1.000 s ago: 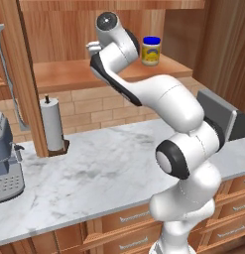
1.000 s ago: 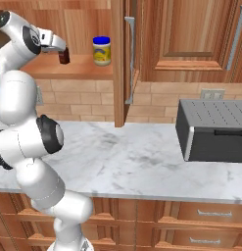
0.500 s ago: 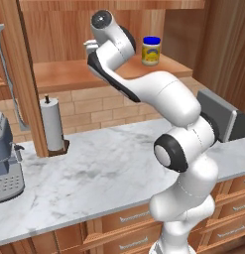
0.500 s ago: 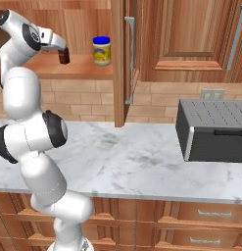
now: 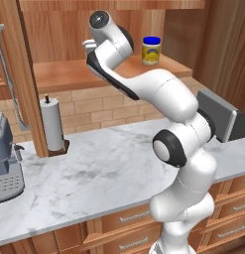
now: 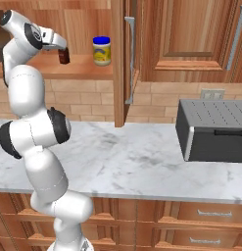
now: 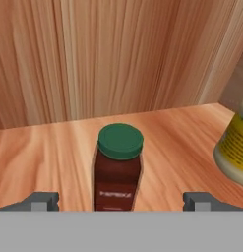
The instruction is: Collect the paprika, mayonnaise, and shaker from the cabinet and place them next to the stove.
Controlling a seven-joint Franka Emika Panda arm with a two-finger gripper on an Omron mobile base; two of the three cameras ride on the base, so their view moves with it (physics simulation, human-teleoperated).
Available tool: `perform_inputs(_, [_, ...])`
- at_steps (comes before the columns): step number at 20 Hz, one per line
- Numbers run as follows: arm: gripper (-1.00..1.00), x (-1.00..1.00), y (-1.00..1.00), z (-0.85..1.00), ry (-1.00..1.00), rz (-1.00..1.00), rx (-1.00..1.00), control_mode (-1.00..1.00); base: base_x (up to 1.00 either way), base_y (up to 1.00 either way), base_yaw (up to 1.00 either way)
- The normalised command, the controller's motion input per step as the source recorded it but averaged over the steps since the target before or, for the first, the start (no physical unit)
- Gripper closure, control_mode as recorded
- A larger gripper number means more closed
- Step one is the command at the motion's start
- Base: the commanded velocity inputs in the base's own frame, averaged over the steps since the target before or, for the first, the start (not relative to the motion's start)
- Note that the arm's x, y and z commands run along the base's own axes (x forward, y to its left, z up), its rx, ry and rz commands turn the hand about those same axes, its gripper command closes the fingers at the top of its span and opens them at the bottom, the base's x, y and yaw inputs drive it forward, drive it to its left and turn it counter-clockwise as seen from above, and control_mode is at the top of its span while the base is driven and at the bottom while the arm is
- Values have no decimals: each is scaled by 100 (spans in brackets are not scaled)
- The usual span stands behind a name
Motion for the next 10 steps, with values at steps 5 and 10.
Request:
perform_inputs(5, [-100,21,0,-1,0,0,0,-100,0,0,0])
perform_inputs(10, [-100,17,-1,-7,0,0,0,-100,0,0,0])
